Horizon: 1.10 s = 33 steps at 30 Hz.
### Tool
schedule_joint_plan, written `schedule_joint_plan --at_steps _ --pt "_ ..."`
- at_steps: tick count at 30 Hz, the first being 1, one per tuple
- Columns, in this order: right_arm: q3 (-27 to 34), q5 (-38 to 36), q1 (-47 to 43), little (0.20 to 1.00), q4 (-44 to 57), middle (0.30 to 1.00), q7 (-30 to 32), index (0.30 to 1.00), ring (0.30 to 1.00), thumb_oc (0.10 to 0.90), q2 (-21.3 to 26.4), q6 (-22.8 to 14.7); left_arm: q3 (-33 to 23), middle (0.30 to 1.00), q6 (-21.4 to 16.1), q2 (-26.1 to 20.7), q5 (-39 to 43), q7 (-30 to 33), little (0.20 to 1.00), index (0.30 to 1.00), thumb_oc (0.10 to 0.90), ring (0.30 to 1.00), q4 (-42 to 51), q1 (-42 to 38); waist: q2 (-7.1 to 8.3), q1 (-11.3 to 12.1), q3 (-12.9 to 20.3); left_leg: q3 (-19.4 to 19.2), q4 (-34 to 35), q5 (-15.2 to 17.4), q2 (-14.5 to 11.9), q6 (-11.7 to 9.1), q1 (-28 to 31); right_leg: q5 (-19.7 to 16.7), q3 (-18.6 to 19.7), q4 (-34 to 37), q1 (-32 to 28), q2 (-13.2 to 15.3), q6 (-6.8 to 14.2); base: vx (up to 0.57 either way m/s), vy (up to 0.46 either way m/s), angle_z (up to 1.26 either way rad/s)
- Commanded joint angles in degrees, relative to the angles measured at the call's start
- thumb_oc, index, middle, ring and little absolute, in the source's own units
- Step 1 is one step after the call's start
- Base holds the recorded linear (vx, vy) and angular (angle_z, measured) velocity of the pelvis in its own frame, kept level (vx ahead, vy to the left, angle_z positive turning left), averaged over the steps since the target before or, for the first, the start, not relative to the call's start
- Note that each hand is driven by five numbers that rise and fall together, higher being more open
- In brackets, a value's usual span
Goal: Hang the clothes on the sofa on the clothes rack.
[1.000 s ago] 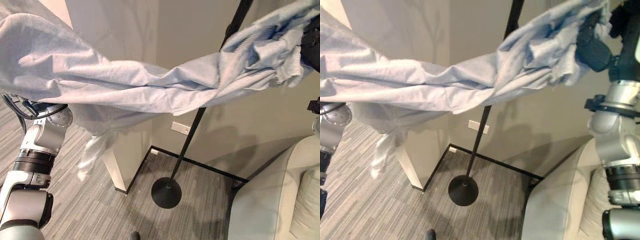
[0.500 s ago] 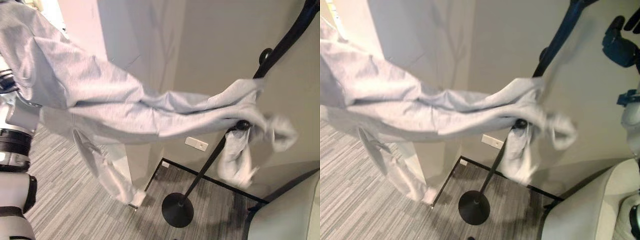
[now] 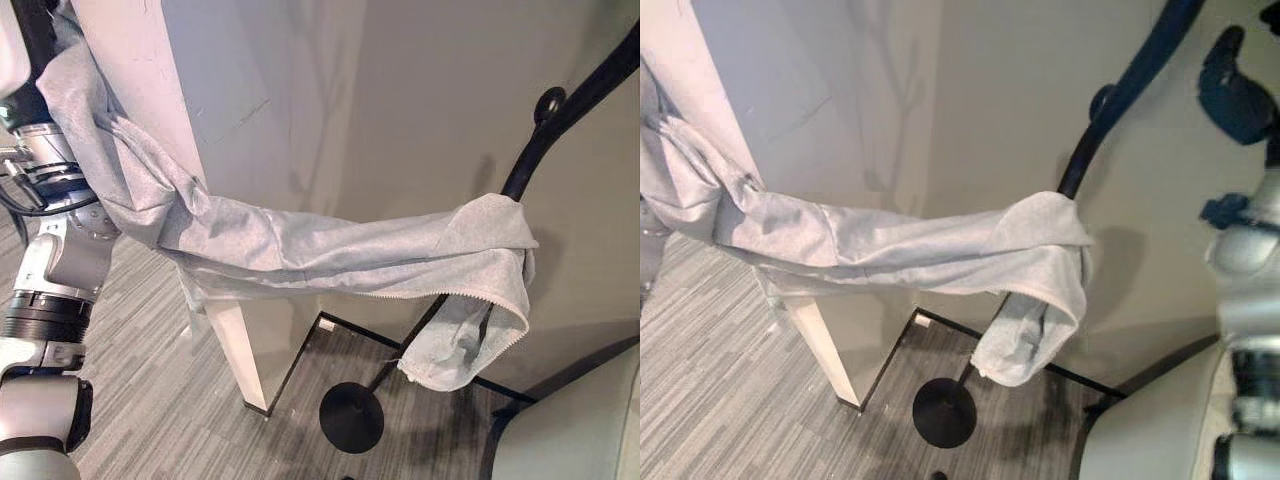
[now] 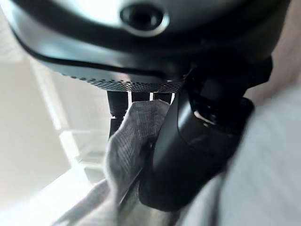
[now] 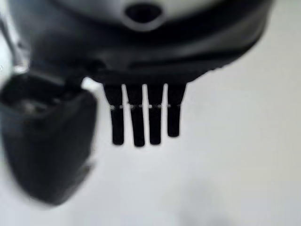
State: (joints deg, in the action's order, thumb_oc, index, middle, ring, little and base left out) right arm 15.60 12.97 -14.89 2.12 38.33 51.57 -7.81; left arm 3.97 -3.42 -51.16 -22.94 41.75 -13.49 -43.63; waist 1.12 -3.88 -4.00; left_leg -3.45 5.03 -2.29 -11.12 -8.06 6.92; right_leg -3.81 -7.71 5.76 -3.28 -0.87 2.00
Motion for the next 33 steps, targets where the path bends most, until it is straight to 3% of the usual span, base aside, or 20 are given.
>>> schedule_joint_plan --at_steps 1,2,4,8,10,11,18,26,29,33 --pt "-3.65 1.25 -7.50 0.900 -3.80 0.900 -0.73 0.900 0.900 0.800 10.28 -2.43 0.26 0.300 -5.65 -1.36 -1.63 0.68 0.300 0.300 0.400 0.300 5.20 -4.81 0.36 -0.73 7.58 -0.82 -4.88 0.77 -2.04 -0.59 0.36 4.92 -0.89 -0.76 -0.21 2.20 3.57 0.05 -0.031 0.06" --pt "-3.00 1.32 -6.06 0.900 -2.12 0.900 -1.57 0.900 0.900 0.800 9.54 -2.53 -0.89 0.300 -5.96 -0.58 -1.15 0.04 0.300 0.300 0.400 0.300 6.76 -3.07 0.23 -0.81 7.71 -0.87 -4.73 0.81 -2.04 -0.59 0.46 4.93 -0.80 -0.76 -0.21 2.18 3.54 0.05 -0.027 0.02" --pt "-2.50 -6.22 -1.85 0.900 4.28 0.900 -7.51 0.900 0.900 0.800 4.26 -6.88 -3.00 0.300 -6.84 1.51 0.17 -1.07 0.300 0.300 0.400 0.300 9.43 1.26 -0.24 -1.51 7.74 -1.50 -4.07 0.86 -2.36 -0.75 0.79 4.90 -0.45 -0.76 0.09 2.04 3.40 0.05 -0.024 -0.02" --pt "0.50 -12.47 6.66 0.900 10.72 0.900 -14.72 0.900 0.900 0.800 1.96 -8.83 -5.50 0.300 -6.63 0.69 0.59 -2.70 0.300 0.300 0.400 0.300 10.30 4.76 -0.65 -2.79 7.74 -2.43 -3.24 0.53 -2.79 -1.10 1.01 4.81 0.02 -0.76 0.48 1.85 3.38 0.02 -0.008 -0.01" --pt "0.70 -17.36 9.79 0.900 12.31 0.900 -18.40 0.900 0.900 0.800 0.84 -9.95 -6.45 0.300 -6.70 0.25 0.72 -2.94 0.300 0.300 0.400 0.300 10.86 5.32 -0.73 -3.26 7.70 -2.70 -3.06 0.38 -2.81 -1.19 1.14 4.76 0.21 -0.76 0.60 1.75 3.40 0.02 0.000 -0.01" --pt "2.81 -21.80 15.48 0.900 14.44 0.900 -22.69 0.900 0.900 0.800 0.80 -10.53 -8.04 0.300 -6.99 -0.20 0.86 -3.68 0.300 0.300 0.400 0.300 11.94 6.86 -0.78 -4.03 7.66 -3.07 -2.89 0.17 -2.96 -1.40 1.28 4.68 0.46 -0.76 0.81 1.72 3.42 0.03 -0.001 0.01" --pt "9.89 -28.65 25.88 0.900 16.57 0.900 -26.79 0.900 0.900 0.800 -2.10 -11.20 -11.85 0.300 -7.11 -1.18 1.37 -4.76 0.300 0.300 0.400 0.300 13.00 11.38 -1.11 -5.80 7.61 -4.04 -2.31 -0.02 -3.37 -1.84 1.33 4.41 0.92 -0.76 1.58 1.53 3.55 0.01 0.000 -0.01" --pt "12.46 -42.25 29.40 0.900 19.92 0.900 -34.54 0.900 0.900 0.800 -2.09 -13.75 -13.49 0.300 -7.53 -1.70 1.76 -4.89 0.300 0.300 0.400 0.300 12.88 13.56 -1.51 -7.17 7.86 -5.77 -1.55 -0.17 -3.64 -2.21 2.35 4.10 2.17 -0.76 2.14 1.24 3.75 0.01 0.003 -0.11" --pt "12.89 -50.78 34.61 0.900 21.65 0.900 -41.39 0.900 0.900 0.800 0.99 -12.43 -14.19 0.300 -8.09 -2.47 1.81 -6.34 0.300 0.300 0.400 0.300 12.72 15.06 -1.41 -8.02 7.74 -6.68 -1.54 -0.21 -3.96 -2.50 2.82 4.06 2.76 -0.76 2.27 1.01 3.77 0.00 0.001 -0.03" --pt "11.75 -55.28 37.11 0.900 22.23 0.900 -44.67 0.900 0.900 0.800 2.73 -10.85 -14.39 0.300 -8.15 -2.38 2.81 -7.23 0.300 0.300 0.400 0.300 12.94 15.89 -1.42 -7.96 7.73 -6.99 -1.51 -0.33 -4.12 -2.65 3.11 4.11 2.87 -0.76 2.23 0.88 3.74 -0.01 0.002 -0.11"
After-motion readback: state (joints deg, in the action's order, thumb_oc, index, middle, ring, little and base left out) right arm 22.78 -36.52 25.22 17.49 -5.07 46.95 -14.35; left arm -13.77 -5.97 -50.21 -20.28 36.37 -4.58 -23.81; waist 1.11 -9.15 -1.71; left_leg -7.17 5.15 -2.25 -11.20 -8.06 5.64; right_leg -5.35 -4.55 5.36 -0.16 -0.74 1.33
